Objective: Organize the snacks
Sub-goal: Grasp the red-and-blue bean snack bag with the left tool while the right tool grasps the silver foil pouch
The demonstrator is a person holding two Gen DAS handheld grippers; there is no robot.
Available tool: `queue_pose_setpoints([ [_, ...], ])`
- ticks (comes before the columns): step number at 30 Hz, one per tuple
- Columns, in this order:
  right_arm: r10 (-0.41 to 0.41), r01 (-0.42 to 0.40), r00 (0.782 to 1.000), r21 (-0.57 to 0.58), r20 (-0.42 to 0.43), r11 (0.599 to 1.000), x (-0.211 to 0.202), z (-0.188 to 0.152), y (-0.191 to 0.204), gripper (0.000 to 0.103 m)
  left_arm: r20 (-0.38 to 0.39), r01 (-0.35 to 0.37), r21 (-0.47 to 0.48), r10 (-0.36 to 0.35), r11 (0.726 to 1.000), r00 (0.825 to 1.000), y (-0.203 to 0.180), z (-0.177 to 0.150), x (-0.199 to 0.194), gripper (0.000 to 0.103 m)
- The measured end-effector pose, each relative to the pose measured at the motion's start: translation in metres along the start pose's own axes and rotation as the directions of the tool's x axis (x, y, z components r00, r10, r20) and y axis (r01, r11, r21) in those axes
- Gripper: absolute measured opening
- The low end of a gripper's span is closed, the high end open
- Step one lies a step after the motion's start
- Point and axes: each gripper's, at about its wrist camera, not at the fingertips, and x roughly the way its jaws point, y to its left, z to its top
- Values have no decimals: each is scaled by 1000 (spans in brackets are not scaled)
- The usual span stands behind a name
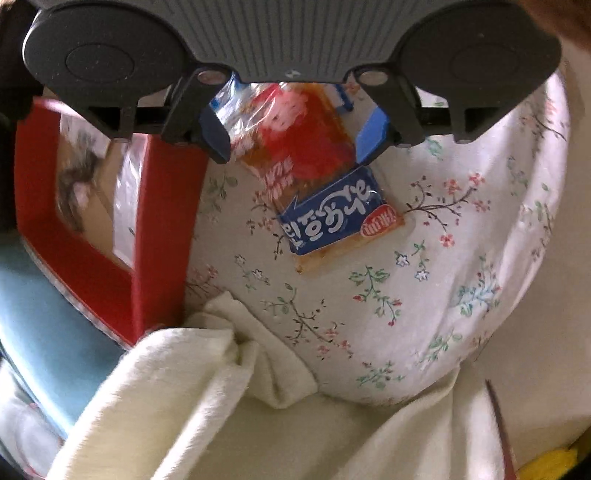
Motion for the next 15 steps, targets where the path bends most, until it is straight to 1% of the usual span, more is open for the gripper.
queue_pose_setpoints([
  [1, 3, -3, 1000, -2, 1, 1000, -1, -1, -1, 103, 9, -17, -5, 18, 1000, 1000, -3, 1, 3, 74],
  [3, 6, -6, 1000, 4, 3, 1000, -4, -1, -5, 103, 40, -63, -20, 64, 998, 997, -7, 2, 8, 74],
  [6, 2, -2, 1000, 18, 7, 1000, -8, -2, -11, 103, 58, -85, -41, 87, 996, 995, -7, 5, 15, 76],
  [9, -7, 7, 1000, 21, 12, 1000, -9, -1, -15, 103, 81, -114, -15, 115, 993, 990, -11, 5, 18, 75],
  [10, -7, 7, 1000, 21, 13, 1000, -9, -1, -15, 103, 85, -123, 9, 121, 992, 989, -13, 3, 17, 74],
  [12, -7, 7, 1000, 11, 7, 1000, -9, -1, -13, 103, 84, -130, 72, 124, 989, 989, -13, -2, 15, 67],
  [14, -11, 11, 1000, -7, -1, 1000, -9, -3, -11, 103, 61, -122, 112, 116, 986, 991, -8, -7, 11, 60],
  [15, -15, 15, 1000, -16, -10, 1000, -8, -4, -10, 103, 48, -110, 121, 105, 987, 993, -3, -9, 8, 58],
])
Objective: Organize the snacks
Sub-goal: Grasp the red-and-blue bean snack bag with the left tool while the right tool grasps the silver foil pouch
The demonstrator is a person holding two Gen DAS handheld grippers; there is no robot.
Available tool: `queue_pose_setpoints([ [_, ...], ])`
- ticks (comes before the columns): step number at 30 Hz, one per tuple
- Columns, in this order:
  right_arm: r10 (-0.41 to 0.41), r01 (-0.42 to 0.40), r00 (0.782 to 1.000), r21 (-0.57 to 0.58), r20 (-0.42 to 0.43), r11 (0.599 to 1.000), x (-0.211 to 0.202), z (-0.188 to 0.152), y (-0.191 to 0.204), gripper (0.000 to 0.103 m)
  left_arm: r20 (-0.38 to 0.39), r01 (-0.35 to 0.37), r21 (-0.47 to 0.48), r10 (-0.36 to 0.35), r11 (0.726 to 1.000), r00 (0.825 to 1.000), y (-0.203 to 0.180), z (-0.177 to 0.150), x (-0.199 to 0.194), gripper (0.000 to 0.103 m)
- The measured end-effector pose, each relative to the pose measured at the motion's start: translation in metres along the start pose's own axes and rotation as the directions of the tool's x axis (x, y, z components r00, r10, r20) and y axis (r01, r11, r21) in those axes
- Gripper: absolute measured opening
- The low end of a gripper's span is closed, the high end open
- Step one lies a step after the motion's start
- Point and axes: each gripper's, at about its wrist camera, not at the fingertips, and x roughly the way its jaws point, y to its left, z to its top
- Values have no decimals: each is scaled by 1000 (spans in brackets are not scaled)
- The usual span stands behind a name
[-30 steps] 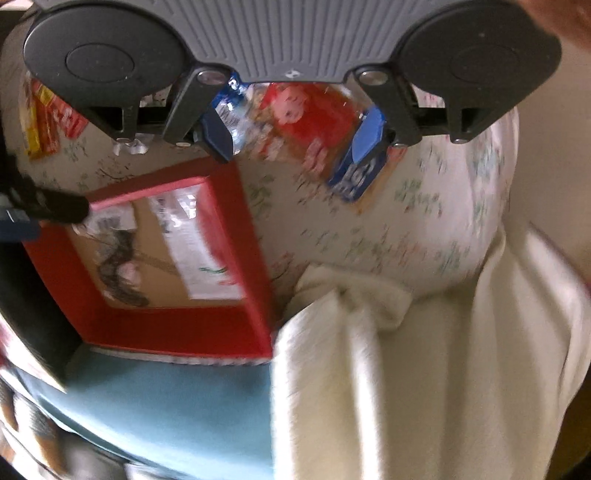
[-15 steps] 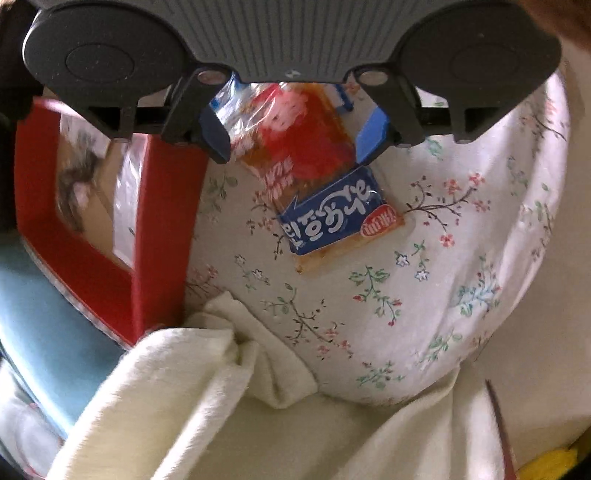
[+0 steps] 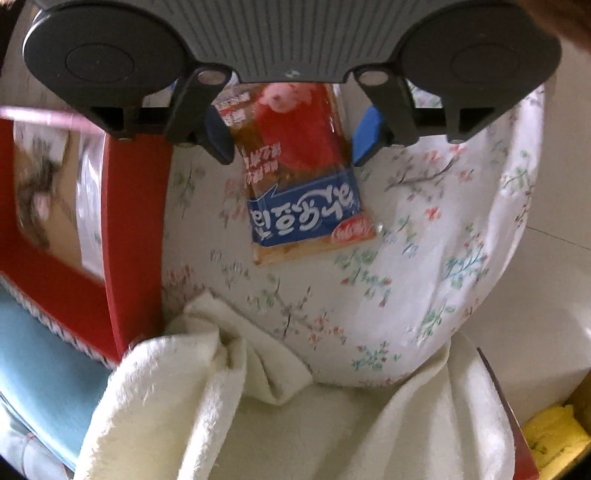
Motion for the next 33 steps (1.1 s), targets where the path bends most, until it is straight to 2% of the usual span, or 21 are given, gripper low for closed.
queue_pose_setpoints([
  [1, -3, 3, 1000, -10, -11, 1000, 1, -2, 1, 103, -7, 12, 11, -12, 1000, 1000, 4, -3, -3, 54],
  [3, -9, 8, 999, -33, -32, 999, 3, -7, 4, 103, -20, 13, 52, -12, 999, 1000, 12, -11, -8, 51],
  [10, -20, 10, 989, -71, -144, 997, 17, -34, 11, 103, -50, 54, 120, -48, 991, 998, 33, -32, -18, 51],
  [14, -42, 31, 977, -56, -208, 998, 34, -51, 11, 103, -27, 26, 142, -22, 990, 999, 27, -28, -13, 63],
  [18, -32, 35, 973, 7, -230, 999, 50, -57, 6, 103, -18, -15, 166, 19, 986, 1000, 19, -28, -4, 67],
  [21, -39, 45, 969, 19, -244, 999, 62, -59, 8, 103, 17, -74, 236, 72, 969, 997, 9, -35, -1, 68],
  [25, -54, 56, 958, -1, -281, 998, 82, -66, 15, 103, 32, -100, 256, 95, 962, 995, 8, -36, 1, 77],
  [28, -150, 130, 953, -94, -261, 987, 91, -72, 27, 103, 39, -99, 244, 92, 965, 995, 12, -37, 3, 83],
  [30, -181, 153, 951, -127, -250, 980, 93, -76, 33, 103, 47, -106, 264, 97, 959, 994, 11, -40, 2, 85],
  [32, -176, 152, 955, -116, -238, 982, 91, -78, 32, 103, 55, -109, 274, 97, 956, 994, 12, -43, 4, 97],
  [33, -175, 150, 958, -120, -229, 981, 90, -79, 32, 103, 49, -102, 266, 92, 959, 995, 15, -42, 7, 99],
])
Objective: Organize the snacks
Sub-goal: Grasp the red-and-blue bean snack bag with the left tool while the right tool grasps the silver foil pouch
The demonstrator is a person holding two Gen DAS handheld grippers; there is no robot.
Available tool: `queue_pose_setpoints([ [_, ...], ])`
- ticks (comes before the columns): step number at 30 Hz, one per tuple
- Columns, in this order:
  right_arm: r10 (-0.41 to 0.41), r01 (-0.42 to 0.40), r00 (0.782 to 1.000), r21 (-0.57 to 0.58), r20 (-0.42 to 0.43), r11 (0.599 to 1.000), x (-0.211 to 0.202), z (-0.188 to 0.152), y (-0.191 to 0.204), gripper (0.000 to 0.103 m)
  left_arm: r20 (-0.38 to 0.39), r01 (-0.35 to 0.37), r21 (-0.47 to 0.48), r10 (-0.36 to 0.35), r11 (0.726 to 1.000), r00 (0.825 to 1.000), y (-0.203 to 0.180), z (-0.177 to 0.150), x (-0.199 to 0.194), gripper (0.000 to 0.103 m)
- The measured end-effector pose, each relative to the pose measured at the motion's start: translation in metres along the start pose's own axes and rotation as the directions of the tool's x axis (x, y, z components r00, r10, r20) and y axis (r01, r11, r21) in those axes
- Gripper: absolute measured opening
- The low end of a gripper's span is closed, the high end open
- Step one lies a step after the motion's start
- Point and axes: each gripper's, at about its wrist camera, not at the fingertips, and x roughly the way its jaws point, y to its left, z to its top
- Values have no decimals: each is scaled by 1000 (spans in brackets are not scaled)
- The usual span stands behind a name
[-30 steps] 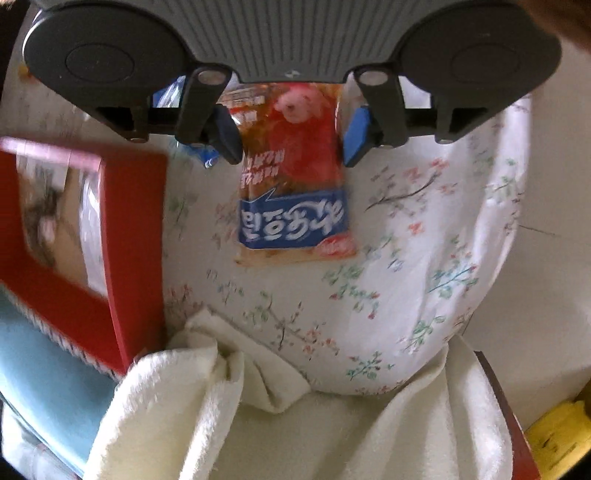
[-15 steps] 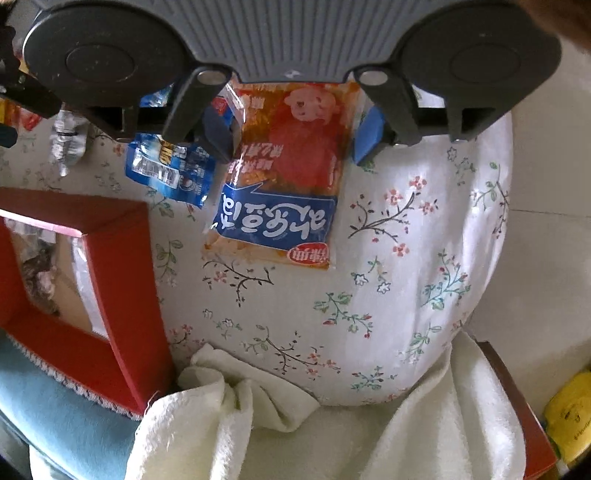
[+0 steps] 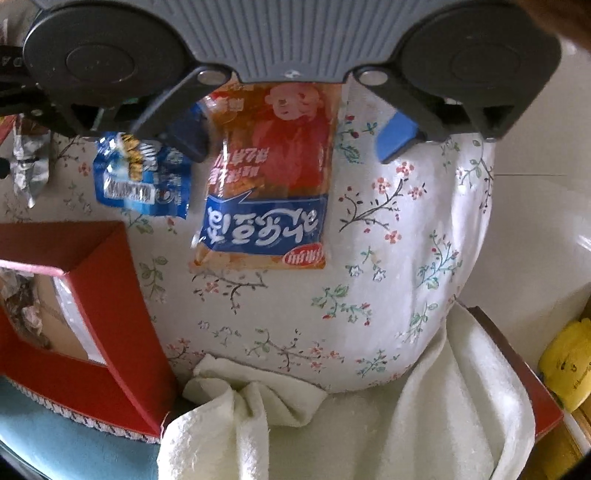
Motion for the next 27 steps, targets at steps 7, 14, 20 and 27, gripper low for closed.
queue_pose_setpoints([
  [7, 7, -7, 1000, -11, -12, 1000, -7, -1, -2, 103, 11, 17, -76, -16, 997, 1000, 7, 18, 3, 99],
  [14, 13, -12, 1000, -69, 17, 998, -5, 3, 2, 98, 20, 12, -55, -11, 998, 1000, -2, 21, 3, 94],
  [20, 47, -44, 998, -86, 30, 995, -16, 13, -2, 65, 30, 18, -11, -18, 1000, 999, -4, 17, -13, 52],
  [27, 108, -107, 994, -45, 26, 993, -23, 18, -10, 58, 7, 106, -70, -106, 992, 994, 5, 18, -17, 46],
])
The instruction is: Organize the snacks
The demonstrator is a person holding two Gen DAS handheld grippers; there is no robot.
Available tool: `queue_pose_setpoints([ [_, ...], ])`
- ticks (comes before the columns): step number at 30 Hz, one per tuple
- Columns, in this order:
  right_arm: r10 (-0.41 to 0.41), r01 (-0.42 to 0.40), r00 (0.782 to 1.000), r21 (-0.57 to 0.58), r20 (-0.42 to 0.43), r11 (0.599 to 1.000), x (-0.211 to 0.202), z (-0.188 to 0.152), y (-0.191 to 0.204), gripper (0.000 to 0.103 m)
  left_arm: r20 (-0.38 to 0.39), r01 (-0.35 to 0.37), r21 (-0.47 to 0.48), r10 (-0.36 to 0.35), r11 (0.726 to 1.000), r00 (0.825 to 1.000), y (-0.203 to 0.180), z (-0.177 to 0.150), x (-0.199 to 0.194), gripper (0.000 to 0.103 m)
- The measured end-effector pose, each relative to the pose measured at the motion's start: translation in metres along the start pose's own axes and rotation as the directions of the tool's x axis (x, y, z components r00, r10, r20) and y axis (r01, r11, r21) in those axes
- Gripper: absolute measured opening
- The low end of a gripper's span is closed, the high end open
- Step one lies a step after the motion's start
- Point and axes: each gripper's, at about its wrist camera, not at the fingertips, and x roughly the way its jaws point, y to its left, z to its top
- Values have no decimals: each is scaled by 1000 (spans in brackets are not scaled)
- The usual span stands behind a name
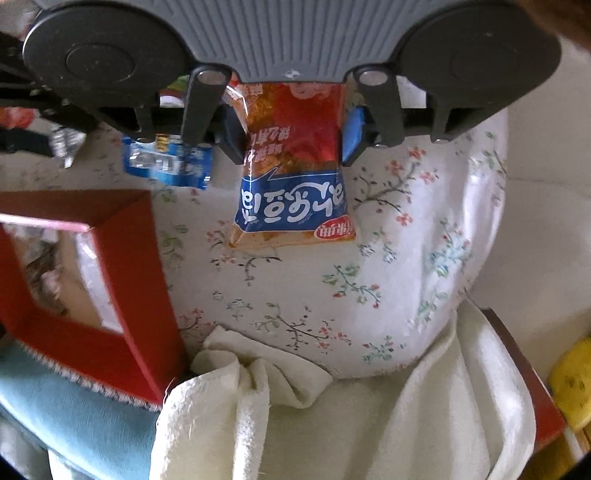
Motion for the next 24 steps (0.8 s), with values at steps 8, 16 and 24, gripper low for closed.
queue_pose_setpoints([
  [8, 28, -28, 999, -9, 16, 1000, -11, 2, 4, 56, 31, 37, -13, -36, 999, 999, 1, 3, -17, 46],
  [16, 76, -77, 996, 25, 40, 997, -26, 6, -3, 55, 44, 61, -12, -60, 998, 997, 1, 4, -28, 46],
  [24, 97, -99, 993, 33, 73, 995, -34, 8, -7, 55, 64, 65, 5, -65, 998, 996, -5, 2, -36, 46],
])
